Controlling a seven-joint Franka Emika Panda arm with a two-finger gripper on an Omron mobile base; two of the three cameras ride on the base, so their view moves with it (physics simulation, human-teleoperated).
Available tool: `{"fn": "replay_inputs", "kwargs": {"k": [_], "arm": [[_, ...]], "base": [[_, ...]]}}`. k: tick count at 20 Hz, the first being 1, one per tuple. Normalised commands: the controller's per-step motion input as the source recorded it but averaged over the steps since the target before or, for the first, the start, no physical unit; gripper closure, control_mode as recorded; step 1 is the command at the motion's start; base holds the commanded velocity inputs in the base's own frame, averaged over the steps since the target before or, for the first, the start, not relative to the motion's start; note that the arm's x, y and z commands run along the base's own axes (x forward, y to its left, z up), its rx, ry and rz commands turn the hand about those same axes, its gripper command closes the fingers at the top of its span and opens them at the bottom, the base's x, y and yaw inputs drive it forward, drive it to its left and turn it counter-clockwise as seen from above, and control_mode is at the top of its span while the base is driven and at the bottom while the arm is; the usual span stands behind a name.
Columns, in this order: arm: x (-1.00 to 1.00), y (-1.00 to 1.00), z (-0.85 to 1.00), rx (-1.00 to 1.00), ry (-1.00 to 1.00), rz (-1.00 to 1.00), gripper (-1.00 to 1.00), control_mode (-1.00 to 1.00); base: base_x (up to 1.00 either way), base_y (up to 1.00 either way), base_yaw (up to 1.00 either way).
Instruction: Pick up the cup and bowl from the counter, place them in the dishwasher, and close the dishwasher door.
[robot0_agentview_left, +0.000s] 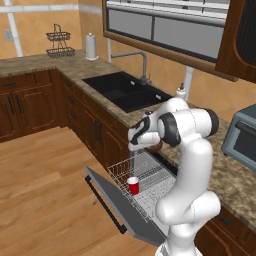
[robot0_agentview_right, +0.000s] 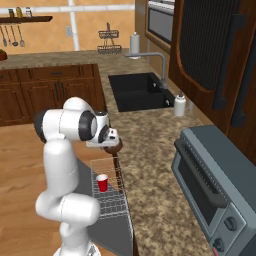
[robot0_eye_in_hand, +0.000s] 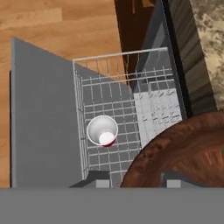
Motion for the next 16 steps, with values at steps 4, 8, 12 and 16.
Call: {"fn": "replay_inputs", "kwargs": {"k": [4,8,12,16], "arm": [[-0.33,0.84,0.0,0.04,0.0,-0.08,1.0,-1.0],[-0.53,0.55,-0.04,0.02,0.0,-0.13,1.0,-1.0],[-0.18,0.41,-0.6,0.01,0.14,-0.16,1.0,-1.0],[0.04,-0.12,-0.65,0.0,0.28,-0.06,1.0,-1.0]], "base": [[0.0,0.0,0.0],[0.0,0.0,0.0],[0.0,0.0,0.0],[0.0,0.0,0.0]]}}
